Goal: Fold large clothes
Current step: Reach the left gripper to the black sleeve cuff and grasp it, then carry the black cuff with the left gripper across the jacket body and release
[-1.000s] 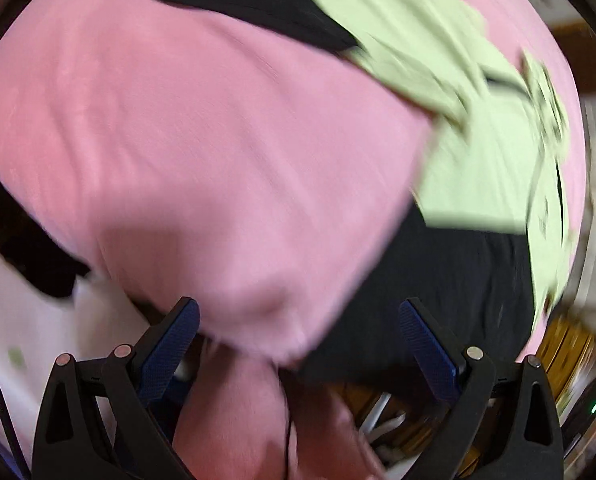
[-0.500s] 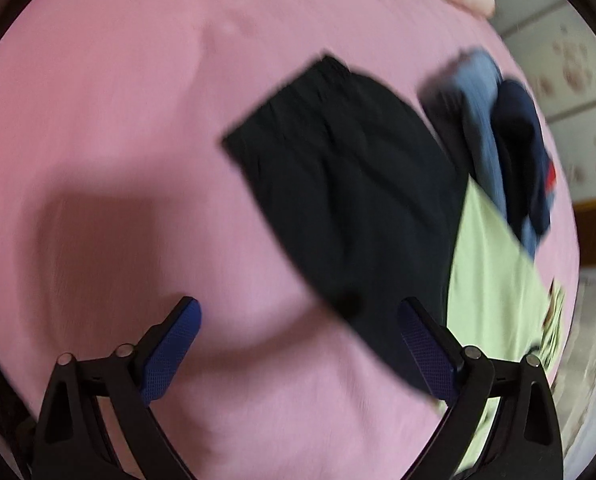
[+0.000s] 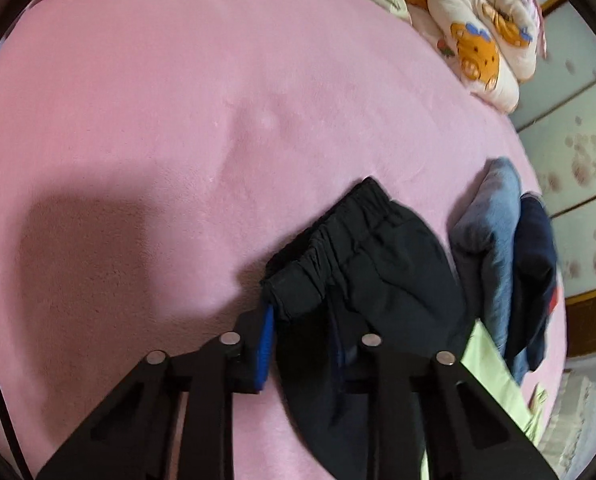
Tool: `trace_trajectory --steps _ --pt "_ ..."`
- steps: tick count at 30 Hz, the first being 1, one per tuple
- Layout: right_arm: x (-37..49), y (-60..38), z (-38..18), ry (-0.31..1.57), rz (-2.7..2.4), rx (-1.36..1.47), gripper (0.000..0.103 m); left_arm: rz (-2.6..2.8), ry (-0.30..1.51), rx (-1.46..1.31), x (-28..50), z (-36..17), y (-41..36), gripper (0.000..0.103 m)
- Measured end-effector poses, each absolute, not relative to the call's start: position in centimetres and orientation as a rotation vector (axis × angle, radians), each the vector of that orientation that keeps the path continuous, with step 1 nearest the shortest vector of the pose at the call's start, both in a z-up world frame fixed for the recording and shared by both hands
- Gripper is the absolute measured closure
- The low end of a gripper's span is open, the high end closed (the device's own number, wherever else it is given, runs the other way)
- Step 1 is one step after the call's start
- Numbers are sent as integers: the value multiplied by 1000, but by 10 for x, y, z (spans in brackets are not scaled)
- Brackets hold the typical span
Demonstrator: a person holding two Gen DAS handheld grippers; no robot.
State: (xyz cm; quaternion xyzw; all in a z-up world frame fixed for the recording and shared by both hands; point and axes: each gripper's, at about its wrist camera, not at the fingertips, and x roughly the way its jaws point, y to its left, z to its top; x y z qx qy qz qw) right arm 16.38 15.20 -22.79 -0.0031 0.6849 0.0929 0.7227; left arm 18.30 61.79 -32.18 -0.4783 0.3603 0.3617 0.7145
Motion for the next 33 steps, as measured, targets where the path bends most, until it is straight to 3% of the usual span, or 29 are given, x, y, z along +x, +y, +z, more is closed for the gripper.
trace_trajectory --steps 9,22,28,33 --pt "174 115 -228 1485 250 10 13 715 582 -984 183 -238 557 88" --pt "200 -14 -188 1357 208 98 13 323 471 -908 229 -127 353 91" --pt "209 -80 -182 1315 147 157 13 137 540 -844 276 -119 260 92" --pt "214 -123 -182 1305 98 198 13 50 683 -757 316 -144 193 92"
